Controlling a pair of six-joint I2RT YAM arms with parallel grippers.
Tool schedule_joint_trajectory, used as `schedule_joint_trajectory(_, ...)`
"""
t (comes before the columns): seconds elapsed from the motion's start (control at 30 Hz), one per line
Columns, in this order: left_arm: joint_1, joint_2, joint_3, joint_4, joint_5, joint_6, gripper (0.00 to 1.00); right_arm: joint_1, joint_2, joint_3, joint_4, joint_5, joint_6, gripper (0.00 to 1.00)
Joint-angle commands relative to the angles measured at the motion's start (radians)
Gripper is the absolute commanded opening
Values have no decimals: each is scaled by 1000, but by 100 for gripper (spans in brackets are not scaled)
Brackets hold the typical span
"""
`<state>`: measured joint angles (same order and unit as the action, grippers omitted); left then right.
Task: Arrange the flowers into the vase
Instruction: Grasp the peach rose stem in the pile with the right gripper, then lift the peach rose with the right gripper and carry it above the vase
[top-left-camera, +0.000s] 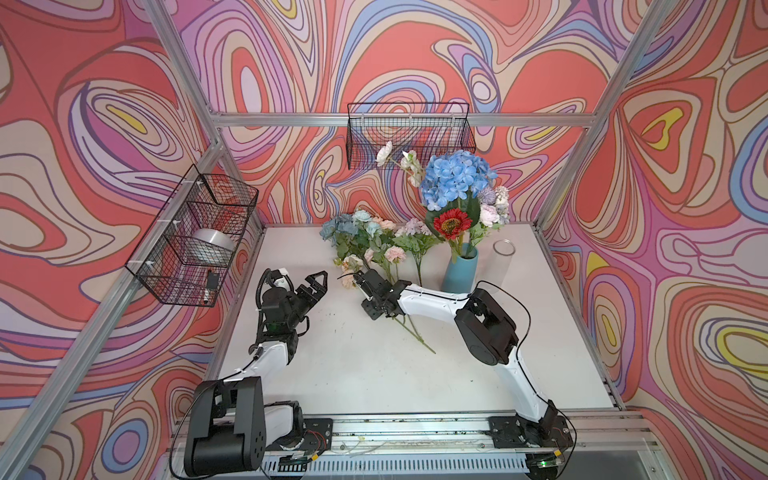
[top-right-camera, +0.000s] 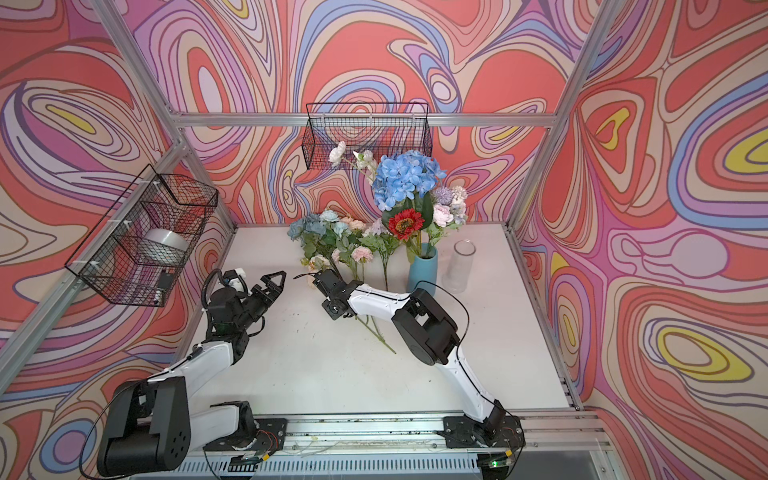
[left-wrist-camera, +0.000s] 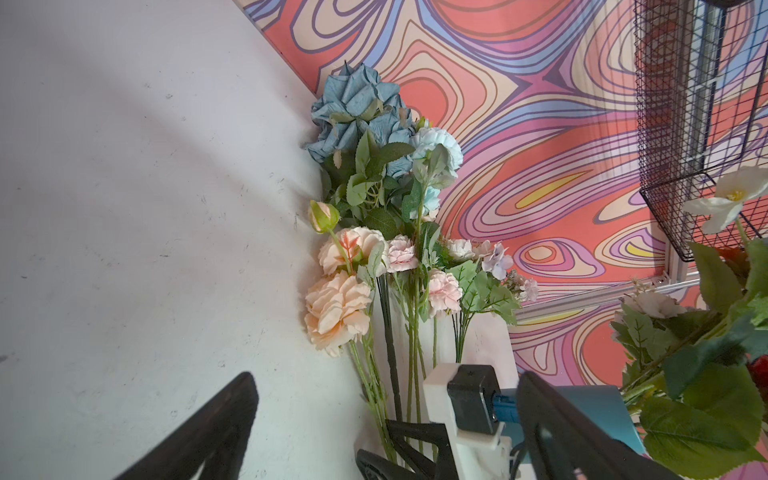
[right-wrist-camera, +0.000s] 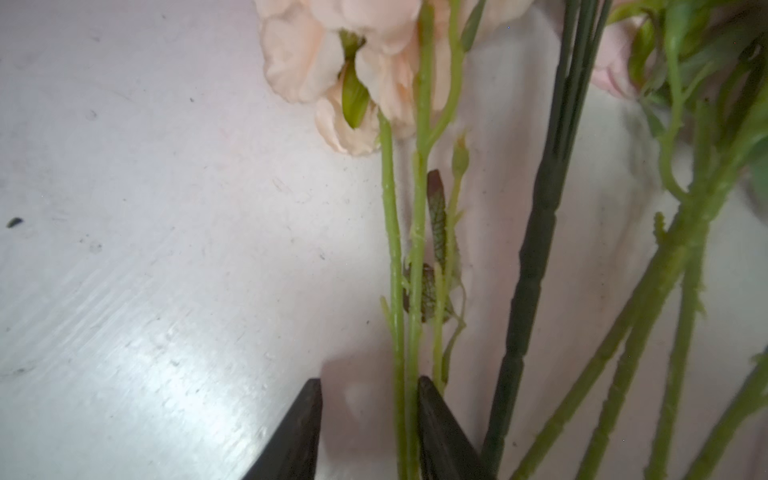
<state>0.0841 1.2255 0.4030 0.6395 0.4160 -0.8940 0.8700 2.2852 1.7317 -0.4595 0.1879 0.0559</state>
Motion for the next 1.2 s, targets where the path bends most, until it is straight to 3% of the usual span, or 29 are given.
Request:
schedule_joint_trajectory(0.0, -5, -11, -8, 8, -3, 3, 100, -9, -50, -5, 32, -64, 8, 40)
schedule_joint_trajectory(0.13, -6, -12, -5, 8, -2, 3, 100, -26, -119, -43, 87, -178, 21, 37)
schedule_joint_trajectory(0.5, -10, -11, -6, 11, -3, 0, 100, -57, -61, 15, 36, -94, -40, 38)
schedule_joint_trajectory(0.87, -12, -7, -2, 11, -2, 0, 100, -58, -3, 19, -20, -143, -53, 39)
schedule_joint_trajectory(1.17, -16, -18, 0, 4, -4, -3, 100, -57, 14, 13, -34, -130, -37, 17)
